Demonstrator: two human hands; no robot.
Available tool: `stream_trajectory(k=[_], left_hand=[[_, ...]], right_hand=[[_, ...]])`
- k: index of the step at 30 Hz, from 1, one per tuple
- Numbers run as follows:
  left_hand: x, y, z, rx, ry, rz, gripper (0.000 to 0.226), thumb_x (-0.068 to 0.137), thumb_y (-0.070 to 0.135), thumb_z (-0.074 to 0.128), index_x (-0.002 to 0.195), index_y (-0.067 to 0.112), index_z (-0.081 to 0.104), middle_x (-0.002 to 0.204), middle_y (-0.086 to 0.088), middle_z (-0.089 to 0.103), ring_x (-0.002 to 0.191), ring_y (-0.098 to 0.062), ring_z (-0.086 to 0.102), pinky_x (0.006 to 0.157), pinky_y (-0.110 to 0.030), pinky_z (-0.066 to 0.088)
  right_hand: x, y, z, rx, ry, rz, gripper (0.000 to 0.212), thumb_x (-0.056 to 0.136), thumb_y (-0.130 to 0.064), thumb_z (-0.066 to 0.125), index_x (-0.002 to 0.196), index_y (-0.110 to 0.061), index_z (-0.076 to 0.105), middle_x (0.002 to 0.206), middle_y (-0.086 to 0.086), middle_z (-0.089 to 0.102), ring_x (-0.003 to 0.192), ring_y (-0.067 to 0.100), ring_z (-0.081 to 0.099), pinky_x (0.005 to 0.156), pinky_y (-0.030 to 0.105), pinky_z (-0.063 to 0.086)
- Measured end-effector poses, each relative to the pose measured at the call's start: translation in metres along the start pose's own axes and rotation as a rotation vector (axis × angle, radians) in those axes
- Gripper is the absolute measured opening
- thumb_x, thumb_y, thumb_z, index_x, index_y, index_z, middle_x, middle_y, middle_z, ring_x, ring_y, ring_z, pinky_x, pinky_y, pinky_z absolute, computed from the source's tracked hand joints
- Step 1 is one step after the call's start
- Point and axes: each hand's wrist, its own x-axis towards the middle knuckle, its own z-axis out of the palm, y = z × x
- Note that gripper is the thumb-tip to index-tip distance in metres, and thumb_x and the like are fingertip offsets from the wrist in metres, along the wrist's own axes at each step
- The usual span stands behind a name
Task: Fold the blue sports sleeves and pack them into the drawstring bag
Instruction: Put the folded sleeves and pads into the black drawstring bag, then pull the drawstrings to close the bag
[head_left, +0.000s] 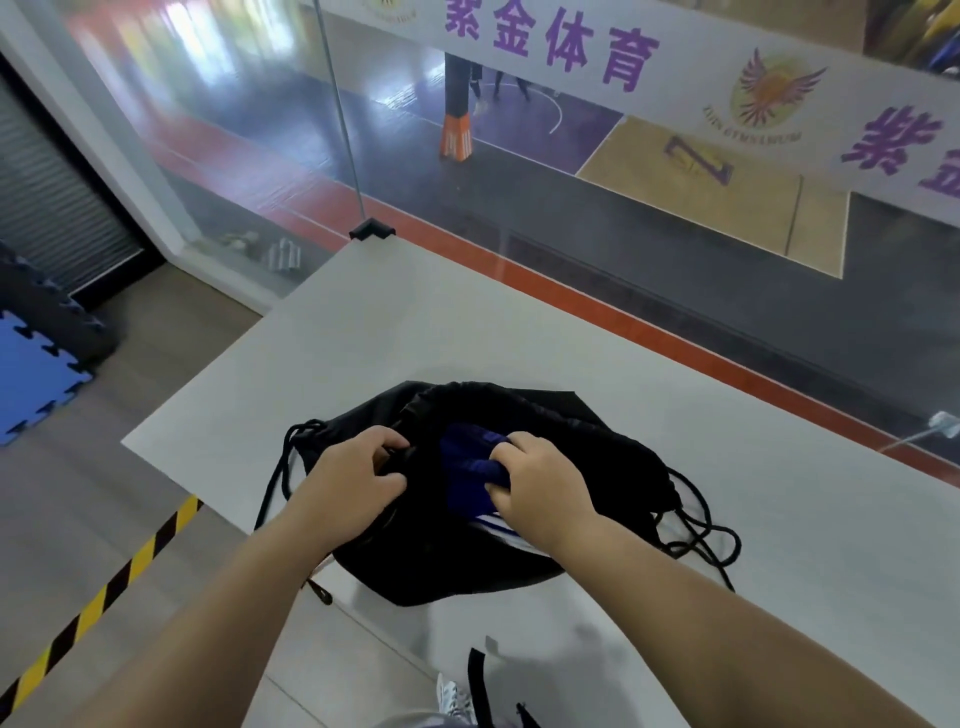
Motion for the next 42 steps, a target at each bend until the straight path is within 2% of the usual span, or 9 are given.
stream_trajectory(k=[4,10,14,19,23,28,33,37,42], left_hand=[[-0.001,0.011,-0.006,-0.035,0.039,0.053,0.034,0.08,0.011,0.06,0.108,0.03,0.059,0.089,0.01,0.063,0.074,-0.007,0.06,0.072,-0.024,0.05],[0.003,0.02,0.006,-0.012,0.086,0.072,0.037,0.084,0.027,0.065,0.119,0.026,0.054,0.089,0.011,0.057,0.082,-0.006,0.057,0.076,-0.021,0.041],[0.007,0.024,0.016,-0.036,0.135,0.052,0.044,0.087,0.035,0.062,0.125,0.02,0.047,0.086,0.009,0.055,0.084,-0.013,0.056,0.08,-0.026,0.04],[0.013,0.028,0.022,-0.026,0.225,-0.019,0.067,0.082,0.032,0.069,0.136,0.01,0.036,0.129,-0.014,0.043,0.094,-0.022,0.05,0.09,-0.03,0.038],[0.019,0.032,0.023,0.02,0.212,-0.129,0.087,0.079,0.033,0.073,0.143,0.002,0.022,0.144,-0.021,0.023,0.119,-0.037,0.045,0.102,-0.037,0.036],[0.03,0.025,0.016,-0.018,0.11,-0.198,0.079,0.068,0.049,0.076,0.125,0.007,0.042,0.12,-0.017,0.059,0.103,-0.035,0.061,0.09,-0.045,0.052],[0.031,0.023,0.018,-0.04,0.097,-0.192,0.076,0.072,0.04,0.077,0.132,0.008,0.042,0.108,-0.006,0.058,0.094,-0.021,0.055,0.08,-0.031,0.045],[0.028,0.023,0.017,-0.017,0.097,-0.146,0.059,0.077,0.027,0.073,0.128,0.01,0.049,0.094,-0.003,0.06,0.07,-0.007,0.055,0.06,-0.022,0.04],[0.02,0.035,0.003,0.087,0.149,-0.077,0.043,0.078,0.025,0.062,0.12,0.016,0.057,0.087,-0.002,0.06,0.082,-0.021,0.055,0.076,-0.032,0.041]], right_hand=[[0.008,-0.005,0.003,-0.049,-0.035,-0.066,0.024,0.081,-0.027,0.069,0.099,-0.012,0.064,0.098,0.009,0.061,0.081,0.032,0.059,0.059,0.037,0.05],[-0.003,0.008,-0.009,-0.006,-0.138,-0.08,0.062,0.083,-0.044,0.065,0.139,-0.025,0.044,0.135,0.005,0.049,0.114,0.027,0.051,0.089,0.04,0.048],[-0.018,0.028,-0.024,0.153,-0.013,0.03,0.051,0.087,-0.043,0.061,0.132,-0.021,0.051,0.126,0.0,0.055,0.113,0.019,0.052,0.093,0.032,0.047],[-0.039,0.07,-0.041,0.044,0.103,0.349,0.043,0.089,-0.029,0.06,0.128,-0.013,0.05,0.126,0.005,0.051,0.119,0.026,0.045,0.099,0.032,0.038],[-0.046,0.096,-0.041,-0.022,-0.087,0.537,0.07,0.085,-0.041,0.063,0.14,-0.013,0.029,0.142,0.006,0.037,0.13,0.028,0.034,0.103,0.041,0.038],[-0.047,0.102,-0.033,0.242,-0.283,0.583,0.085,0.072,-0.042,0.074,0.14,-0.021,0.027,0.133,0.0,0.051,0.119,0.023,0.051,0.092,0.035,0.045],[-0.049,0.099,-0.033,0.294,-0.364,0.582,0.101,0.053,-0.042,0.08,0.137,-0.033,0.025,0.124,-0.007,0.051,0.107,0.021,0.057,0.084,0.04,0.055],[-0.049,0.098,-0.044,0.249,-0.363,0.555,0.063,0.071,-0.031,0.076,0.126,-0.022,0.045,0.117,-0.002,0.06,0.102,0.02,0.057,0.086,0.035,0.05],[-0.039,0.088,-0.086,0.229,-0.196,0.497,0.022,0.086,-0.033,0.064,0.101,-0.017,0.058,0.091,-0.001,0.062,0.084,0.019,0.058,0.07,0.029,0.043]])
